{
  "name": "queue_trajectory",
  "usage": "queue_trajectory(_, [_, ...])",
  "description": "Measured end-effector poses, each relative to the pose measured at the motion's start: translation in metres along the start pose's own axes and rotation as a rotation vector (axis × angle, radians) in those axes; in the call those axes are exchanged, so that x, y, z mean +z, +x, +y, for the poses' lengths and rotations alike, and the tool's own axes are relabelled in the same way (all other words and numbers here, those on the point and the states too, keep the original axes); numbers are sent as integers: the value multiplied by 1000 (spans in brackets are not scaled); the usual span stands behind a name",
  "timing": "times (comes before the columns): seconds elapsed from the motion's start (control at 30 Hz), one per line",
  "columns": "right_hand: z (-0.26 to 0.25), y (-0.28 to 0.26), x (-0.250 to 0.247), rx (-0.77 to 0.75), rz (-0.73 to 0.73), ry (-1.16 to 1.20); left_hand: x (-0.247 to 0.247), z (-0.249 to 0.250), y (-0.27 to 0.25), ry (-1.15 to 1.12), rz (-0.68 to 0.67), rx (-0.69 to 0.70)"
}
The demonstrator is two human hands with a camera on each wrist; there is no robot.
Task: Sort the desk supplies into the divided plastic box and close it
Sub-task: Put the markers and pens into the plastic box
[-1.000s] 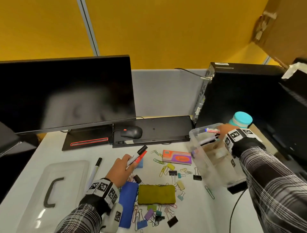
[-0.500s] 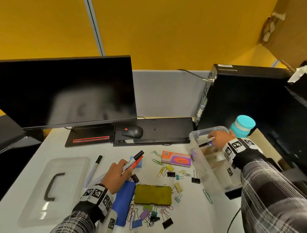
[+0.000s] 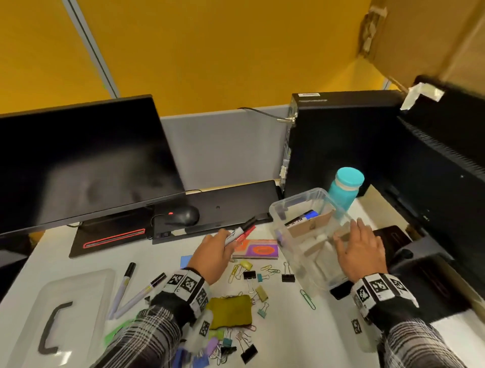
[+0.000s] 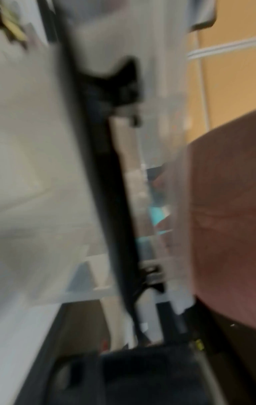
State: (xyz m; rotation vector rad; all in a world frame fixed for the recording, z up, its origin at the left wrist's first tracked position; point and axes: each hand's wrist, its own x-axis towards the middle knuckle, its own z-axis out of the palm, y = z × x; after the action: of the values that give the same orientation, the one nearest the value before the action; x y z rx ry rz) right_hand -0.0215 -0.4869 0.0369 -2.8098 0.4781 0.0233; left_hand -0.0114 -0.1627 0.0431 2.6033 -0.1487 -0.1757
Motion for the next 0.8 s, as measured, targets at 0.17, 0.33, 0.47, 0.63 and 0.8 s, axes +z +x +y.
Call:
queue_trajectory(0.17, [1,-5,7,2,57,-26,-3,107,43,184,54,144])
queue_trajectory(0.33, [-2,-7,7,9,80,-27,25,159,98,383,-94,170])
queue_trajectory(0.47, [-3,-8,3,12,50,-24,38,168,123,430,-95,183])
queue_trajectory(0.63, [-2,-7,1,11,49,-25,45,156,125,301,-46,179])
queue_trajectory(0.8, [0,-7,6,-10,109,-12,57,145,116,444,-136,272])
